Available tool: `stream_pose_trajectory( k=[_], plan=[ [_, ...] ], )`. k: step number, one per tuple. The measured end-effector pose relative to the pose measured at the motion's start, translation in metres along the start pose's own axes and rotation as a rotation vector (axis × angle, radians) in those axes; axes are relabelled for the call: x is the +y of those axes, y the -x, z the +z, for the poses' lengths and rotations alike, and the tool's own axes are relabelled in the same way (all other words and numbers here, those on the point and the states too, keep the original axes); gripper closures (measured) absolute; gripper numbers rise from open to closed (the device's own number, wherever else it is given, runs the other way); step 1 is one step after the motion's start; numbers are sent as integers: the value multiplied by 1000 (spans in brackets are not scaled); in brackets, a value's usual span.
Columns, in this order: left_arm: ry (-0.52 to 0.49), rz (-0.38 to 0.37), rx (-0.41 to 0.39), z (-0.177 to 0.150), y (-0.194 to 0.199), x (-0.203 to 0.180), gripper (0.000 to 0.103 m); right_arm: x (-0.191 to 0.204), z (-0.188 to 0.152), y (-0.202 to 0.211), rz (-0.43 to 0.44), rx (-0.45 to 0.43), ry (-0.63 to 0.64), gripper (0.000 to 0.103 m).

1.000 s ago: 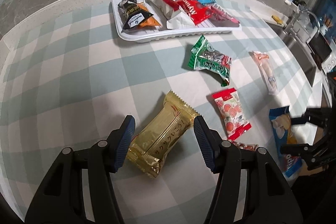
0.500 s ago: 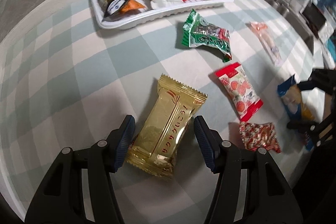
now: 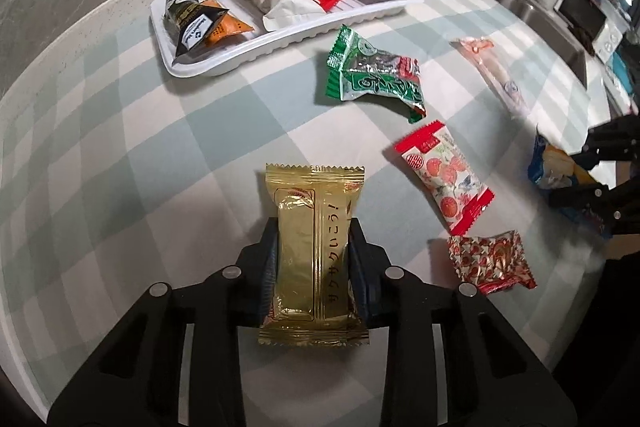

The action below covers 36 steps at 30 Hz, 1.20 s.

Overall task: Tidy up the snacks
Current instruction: 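Grasp the gold packet with the left tool while the right tool grasps the blue-and-orange bag, then carry the gold packet into the tray with the left tool while the right tool carries the blue-and-orange bag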

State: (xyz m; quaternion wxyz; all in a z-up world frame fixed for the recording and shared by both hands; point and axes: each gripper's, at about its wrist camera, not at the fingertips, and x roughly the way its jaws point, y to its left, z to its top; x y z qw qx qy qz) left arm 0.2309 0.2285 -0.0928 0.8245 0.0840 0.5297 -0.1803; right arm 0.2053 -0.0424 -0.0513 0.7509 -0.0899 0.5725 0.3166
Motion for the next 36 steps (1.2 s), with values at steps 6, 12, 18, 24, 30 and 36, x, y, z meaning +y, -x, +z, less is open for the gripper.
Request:
stream_pose_trajectory(
  k=[6, 12, 18, 24, 30, 36],
  plan=[
    [144, -105, -33, -2, 8, 17, 74, -13, 5, 13, 142, -46, -126, 73],
    [256, -196, -90, 8, 21, 30, 74, -32, 22, 18, 228, -83, -225, 73],
    [313, -259, -141, 29, 34, 39, 74, -48, 45, 22, 275, -123, -286, 73],
    [340, -287, -173, 54, 39, 49, 74, -62, 79, 25, 288, -158, -311, 73],
    [349, -287, -196, 87, 38, 60, 74, -72, 121, 30, 279, -179, -295, 73],
    [365, -286, -215, 123, 30, 73, 74, -84, 168, 26, 267, -203, -292, 73]
  ],
)
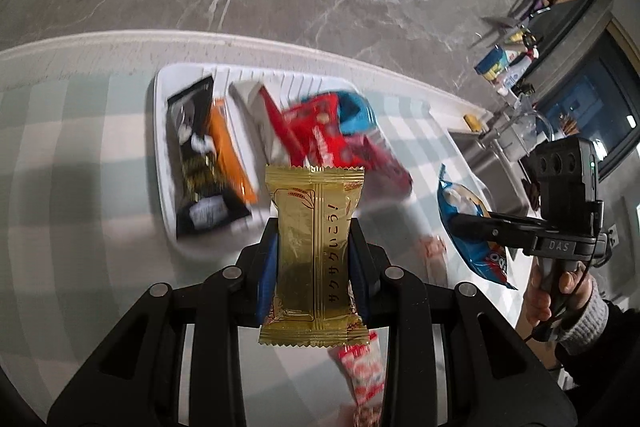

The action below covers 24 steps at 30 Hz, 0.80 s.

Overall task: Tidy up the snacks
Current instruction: 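Carry the gold packet into the tray with the left tool while the right tool carries the blue-and-orange bag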

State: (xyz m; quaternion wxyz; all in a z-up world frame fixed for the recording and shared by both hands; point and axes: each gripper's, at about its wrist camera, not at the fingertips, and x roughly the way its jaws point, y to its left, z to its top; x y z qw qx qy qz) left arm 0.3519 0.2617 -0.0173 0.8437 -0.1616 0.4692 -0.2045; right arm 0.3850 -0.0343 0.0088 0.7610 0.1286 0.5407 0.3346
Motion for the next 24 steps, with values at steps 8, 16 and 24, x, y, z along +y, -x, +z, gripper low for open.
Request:
stream_pose_trajectory(
  k=[8, 16, 24],
  plan=[
    [34, 28, -13, 42, -25, 10, 74, 4, 59, -33, -39, -4, 27, 73],
    [70, 68, -22, 70, -50, 22, 74, 13, 102, -73, -79, 7, 51, 73],
    [94, 109, -34, 86, -72, 28, 74, 19, 127, -102, -111, 5, 39, 69]
  ],
)
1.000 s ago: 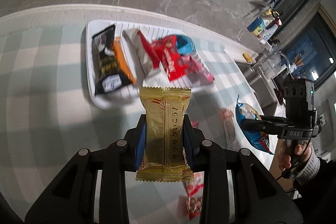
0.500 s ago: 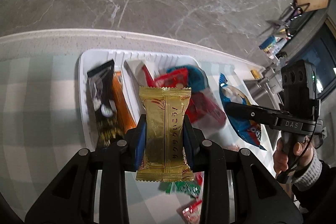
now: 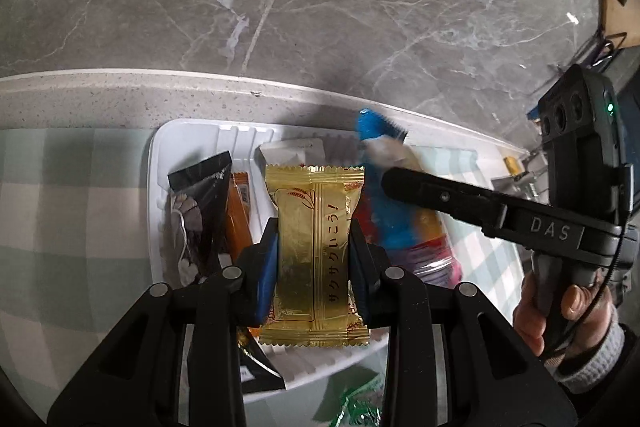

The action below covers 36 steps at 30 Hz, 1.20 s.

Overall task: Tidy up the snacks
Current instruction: 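Carry the gold packet into the tray with the left tool while the right tool carries the blue-and-orange bag, then open both tools over the tray and move them back to the pile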

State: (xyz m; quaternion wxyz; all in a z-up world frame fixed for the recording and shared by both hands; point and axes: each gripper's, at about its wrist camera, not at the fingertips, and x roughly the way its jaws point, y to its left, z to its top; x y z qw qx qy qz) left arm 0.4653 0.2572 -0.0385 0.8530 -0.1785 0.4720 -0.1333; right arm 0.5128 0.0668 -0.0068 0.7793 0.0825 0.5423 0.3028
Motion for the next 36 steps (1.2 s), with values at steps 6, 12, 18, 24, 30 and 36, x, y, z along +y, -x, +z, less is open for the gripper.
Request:
stream_pose_trajectory(
  k=[6, 12, 18, 24, 30, 36],
  plan=[
    [-4, 46, -12, -1, -7, 1, 63, -2, 1, 4, -9, -23, 1, 61],
    [-44, 66, -47, -2, 4, -9, 55, -5, -14, 32, 9, -64, 5, 57],
    [-70, 65, -81, -13, 26, -21, 55, -6, -42, 69, 8, -105, 19, 51],
    [-104, 68, -78, -44, 50, -38, 52, -8, -84, 104, -29, -125, 47, 47],
    [-86, 62, -24, -89, 64, -47, 51, -20, -132, 130, -75, -131, 32, 44],
    [-44, 49, 46, -133, 63, -44, 51, -38, -180, 141, -137, -113, -3, 43]
  ],
)
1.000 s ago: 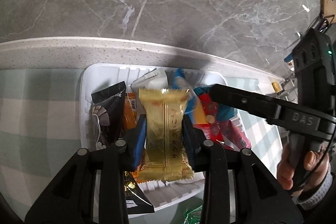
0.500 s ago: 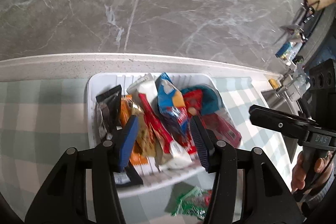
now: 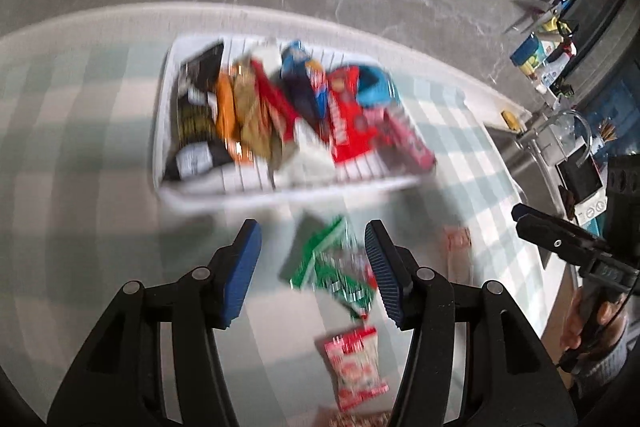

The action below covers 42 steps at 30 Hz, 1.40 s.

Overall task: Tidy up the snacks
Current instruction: 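Open both tools over the tray and move them back to the pile, then grasp the strawberry candy packet with the left tool while the right tool grasps the clear pastry bag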

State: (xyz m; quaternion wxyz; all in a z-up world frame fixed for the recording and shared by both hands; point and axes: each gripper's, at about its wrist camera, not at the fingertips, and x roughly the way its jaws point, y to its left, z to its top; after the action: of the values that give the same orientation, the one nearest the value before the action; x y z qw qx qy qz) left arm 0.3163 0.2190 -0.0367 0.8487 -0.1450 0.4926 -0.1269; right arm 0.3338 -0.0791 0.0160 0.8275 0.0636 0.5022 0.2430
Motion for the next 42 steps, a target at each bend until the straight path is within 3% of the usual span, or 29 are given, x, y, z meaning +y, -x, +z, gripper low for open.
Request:
stream_pose_trajectory(
  k=[4, 11, 24, 38, 42],
  plan=[
    [11, -2, 46, -23, -4, 1, 50, -16, -30, -2, -52, 39, -29, 43],
    [-11, 2, 108, -49, -4, -2, 49, -21, -64, -5, -67, 77, -49, 43],
    [-197, 51, 229, -96, -22, -46, 47, -16, -72, -19, -116, 96, -1, 40],
    [-311, 128, 182, -104, -31, -62, 49, -9, -66, -54, -171, 132, 69, 37],
    [-343, 171, 153, -106, -30, -61, 68, -3, -65, -59, -198, 134, 118, 36]
  ],
)
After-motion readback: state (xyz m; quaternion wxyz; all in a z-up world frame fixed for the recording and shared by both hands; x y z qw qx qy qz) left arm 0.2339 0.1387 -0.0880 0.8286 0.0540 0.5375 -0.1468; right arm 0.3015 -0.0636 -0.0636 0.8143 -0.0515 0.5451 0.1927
